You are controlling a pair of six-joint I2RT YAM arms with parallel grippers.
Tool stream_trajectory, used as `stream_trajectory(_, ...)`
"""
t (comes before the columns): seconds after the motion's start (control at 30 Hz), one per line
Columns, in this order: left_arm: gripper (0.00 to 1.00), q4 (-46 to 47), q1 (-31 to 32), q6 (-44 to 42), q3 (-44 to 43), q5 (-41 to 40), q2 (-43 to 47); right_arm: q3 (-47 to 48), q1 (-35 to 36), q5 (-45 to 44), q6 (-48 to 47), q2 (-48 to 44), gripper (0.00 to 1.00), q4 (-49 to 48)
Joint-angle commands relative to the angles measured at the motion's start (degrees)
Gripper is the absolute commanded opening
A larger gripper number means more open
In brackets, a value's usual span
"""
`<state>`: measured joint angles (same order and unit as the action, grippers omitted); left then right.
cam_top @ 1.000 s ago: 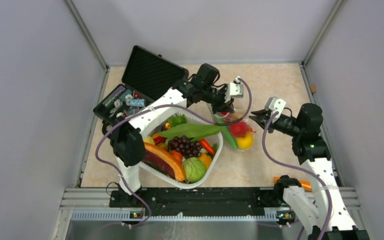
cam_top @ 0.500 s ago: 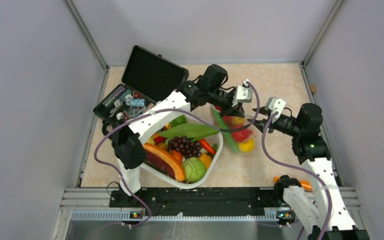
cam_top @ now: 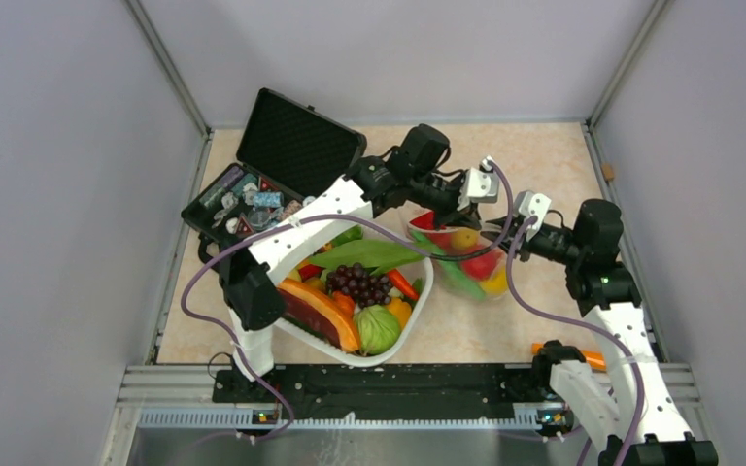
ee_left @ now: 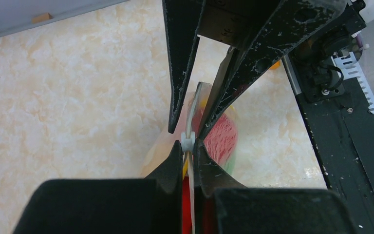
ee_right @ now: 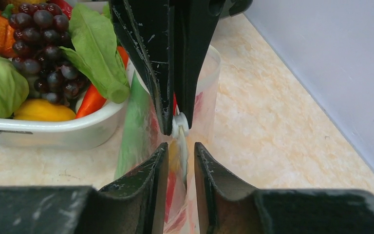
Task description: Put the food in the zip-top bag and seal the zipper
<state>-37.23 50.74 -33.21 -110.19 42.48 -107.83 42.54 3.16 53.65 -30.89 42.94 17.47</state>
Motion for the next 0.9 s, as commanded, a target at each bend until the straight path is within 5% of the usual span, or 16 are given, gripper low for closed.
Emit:
stream_trajectory(0.0,0.0,1.0,0.8,-1.1,-3.1,-0.3,0.5,3.2,0.0,1.4,-0.1,-0.2,0.25,-1.5)
stream_trajectory(0.23,0.0,-0.2,1.2,-1.8,-3.0,-1.5,-0.4,3.2,0.1,2.4,1.0,0.1,0.22,-1.9)
stream_trajectory(0.5,0.0,-0.6,1.3,-2.3,-3.1,-2.1,-0.4,2.5,0.1,1.4,1.5,-0.1,0.0,-1.9)
stream_trajectory(0.87,0.0,-3.4,1.2,-5.5,-1.1,-6.9,0.6,4.0,0.0,-2.0,-0.2,-0.7,0.0,0.4)
